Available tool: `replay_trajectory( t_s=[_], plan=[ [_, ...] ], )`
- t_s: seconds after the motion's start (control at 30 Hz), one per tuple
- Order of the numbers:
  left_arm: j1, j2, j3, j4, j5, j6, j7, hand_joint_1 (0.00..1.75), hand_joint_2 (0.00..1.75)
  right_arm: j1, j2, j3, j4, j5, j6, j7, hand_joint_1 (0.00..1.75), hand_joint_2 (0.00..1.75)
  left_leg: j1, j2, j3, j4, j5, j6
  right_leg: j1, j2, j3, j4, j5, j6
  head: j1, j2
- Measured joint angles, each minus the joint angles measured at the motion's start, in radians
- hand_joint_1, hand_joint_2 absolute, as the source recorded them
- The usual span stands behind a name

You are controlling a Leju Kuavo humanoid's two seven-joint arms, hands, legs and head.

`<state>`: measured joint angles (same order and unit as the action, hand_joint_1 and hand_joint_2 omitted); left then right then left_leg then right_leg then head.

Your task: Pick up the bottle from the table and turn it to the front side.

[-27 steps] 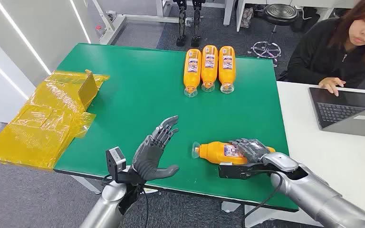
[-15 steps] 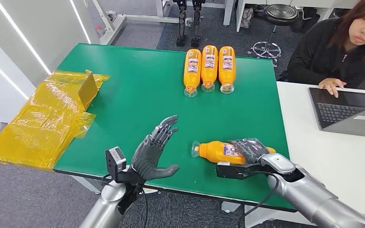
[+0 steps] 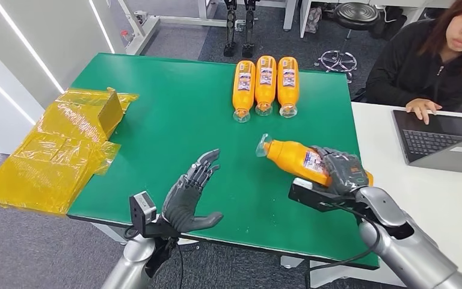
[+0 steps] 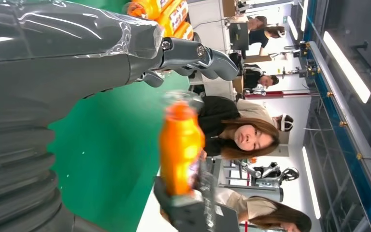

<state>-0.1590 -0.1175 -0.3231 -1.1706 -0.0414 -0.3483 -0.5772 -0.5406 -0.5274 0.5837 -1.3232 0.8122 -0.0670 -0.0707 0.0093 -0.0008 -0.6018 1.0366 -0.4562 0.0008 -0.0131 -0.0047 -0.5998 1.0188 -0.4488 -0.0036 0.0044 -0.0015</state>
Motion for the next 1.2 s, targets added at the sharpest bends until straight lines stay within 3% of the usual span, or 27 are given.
replay_trajectory(
  t_s=[0.27, 0.5, 0.9, 1.2],
  plan=[
    [-0.01, -0.004, 0.0, 0.0, 0.0, 0.006, 0.0, 0.0, 1.75, 0.199, -0.062, -0.111, -0.219, -0.009, -0.143, -0.028, 1.75, 1.75, 0.0, -0.001, -0.001, 0.0, 0.0, 0.0, 0.0, -0.001, -0.001, 0.0, 0.0, 0.0, 0.0, 0.0],
    [-0.031, -0.015, -0.011, 0.0, 0.02, 0.001, 0.0, 0.0, 1.75, 0.397, -0.056, -0.132, -0.346, 0.037, -0.274, -0.073, 1.75, 1.75, 0.0, -0.001, -0.003, -0.001, -0.001, 0.0, 0.0, -0.001, -0.002, 0.0, -0.001, 0.0, 0.0, 0.0],
    [-0.058, -0.025, -0.069, 0.0, 0.079, -0.03, 0.025, 0.0, 1.75, 0.411, 0.025, -0.086, -0.351, 0.038, -0.309, -0.081, 1.75, 1.75, 0.0, 0.0, -0.003, -0.001, 0.0, 0.0, 0.0, -0.001, -0.002, 0.0, 0.0, 0.0, 0.0, 0.0],
    [-0.031, -0.021, -0.117, -0.046, 0.143, -0.049, 0.041, 0.0, 1.75, 0.392, 0.093, -0.042, -0.366, 0.038, -0.365, -0.13, 1.75, 1.75, 0.0, 0.0, -0.003, -0.001, 0.0, -0.001, 0.0, -0.001, -0.003, 0.0, -0.001, -0.001, 0.0, 0.0]
  ],
)
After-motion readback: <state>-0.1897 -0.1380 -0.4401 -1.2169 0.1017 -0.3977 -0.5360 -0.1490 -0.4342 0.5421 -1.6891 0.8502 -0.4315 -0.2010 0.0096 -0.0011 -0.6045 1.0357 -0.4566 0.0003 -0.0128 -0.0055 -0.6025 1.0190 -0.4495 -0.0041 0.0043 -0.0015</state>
